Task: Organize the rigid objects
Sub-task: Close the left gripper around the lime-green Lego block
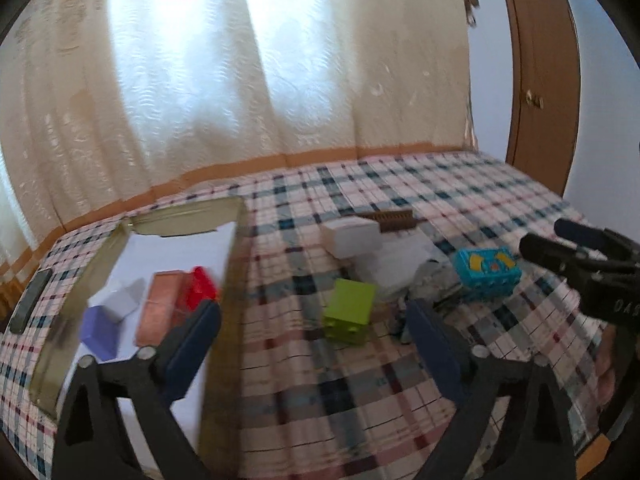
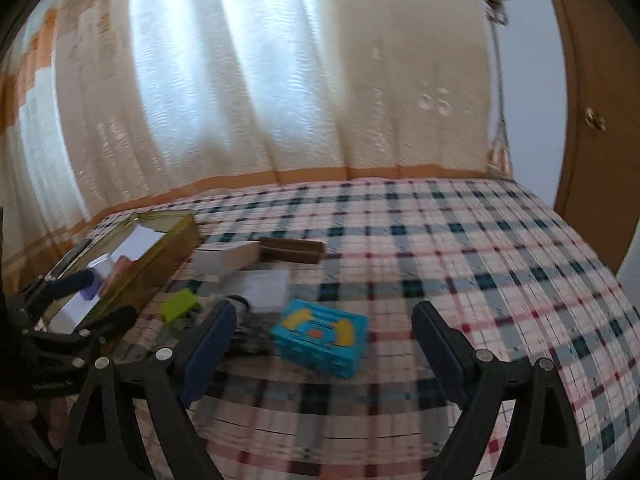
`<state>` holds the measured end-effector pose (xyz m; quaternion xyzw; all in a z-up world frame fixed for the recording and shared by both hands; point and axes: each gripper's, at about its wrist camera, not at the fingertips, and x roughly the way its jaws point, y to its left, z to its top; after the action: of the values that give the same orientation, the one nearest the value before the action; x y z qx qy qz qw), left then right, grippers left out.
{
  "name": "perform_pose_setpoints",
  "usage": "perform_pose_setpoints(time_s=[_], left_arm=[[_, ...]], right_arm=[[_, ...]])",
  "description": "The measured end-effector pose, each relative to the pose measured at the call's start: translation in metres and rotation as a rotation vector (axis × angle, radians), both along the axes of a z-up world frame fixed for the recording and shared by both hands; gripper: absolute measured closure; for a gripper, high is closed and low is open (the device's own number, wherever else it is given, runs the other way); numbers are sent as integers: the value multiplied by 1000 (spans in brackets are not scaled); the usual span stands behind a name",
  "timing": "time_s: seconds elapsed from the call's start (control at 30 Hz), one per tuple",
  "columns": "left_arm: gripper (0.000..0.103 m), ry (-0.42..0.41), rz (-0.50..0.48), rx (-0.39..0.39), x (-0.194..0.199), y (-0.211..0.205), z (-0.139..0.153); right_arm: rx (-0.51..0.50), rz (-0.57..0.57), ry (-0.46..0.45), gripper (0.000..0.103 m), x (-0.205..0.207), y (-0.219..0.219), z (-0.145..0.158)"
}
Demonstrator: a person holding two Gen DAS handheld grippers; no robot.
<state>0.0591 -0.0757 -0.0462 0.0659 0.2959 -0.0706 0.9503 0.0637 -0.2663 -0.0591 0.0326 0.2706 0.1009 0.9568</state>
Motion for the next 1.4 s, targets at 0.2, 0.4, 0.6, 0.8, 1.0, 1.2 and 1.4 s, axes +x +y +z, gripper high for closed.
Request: perform_pose_setpoints(time_s=[0.2,0.4,0.6,0.8,1.0,1.2,1.4], left_arm=[[29,74,-26,16,20,-19,-18],[42,143,-35,-11,37,-17,-28],[43,214,-53,-82,53,-9,-35],[50,247,-49,-92,59,-4,-40],[72,256,-65,-29,60,-15,-42],[73,203,-68,-23,53,-16,-35],[73,141,-39,-54,47,-7,-26]], right_arm=[[17,-8,-2,12,2,-7,-8],[18,-26,19,12,9,-10,-13],[10,-26,58,12,17,-7,-18],[4,-34,75,12,21,-6,-20],[20,-44,104,12,25,-7,-23],[0,-51,133,12,32,-1,-27],[-77,-37,158,12,37,13,-29]])
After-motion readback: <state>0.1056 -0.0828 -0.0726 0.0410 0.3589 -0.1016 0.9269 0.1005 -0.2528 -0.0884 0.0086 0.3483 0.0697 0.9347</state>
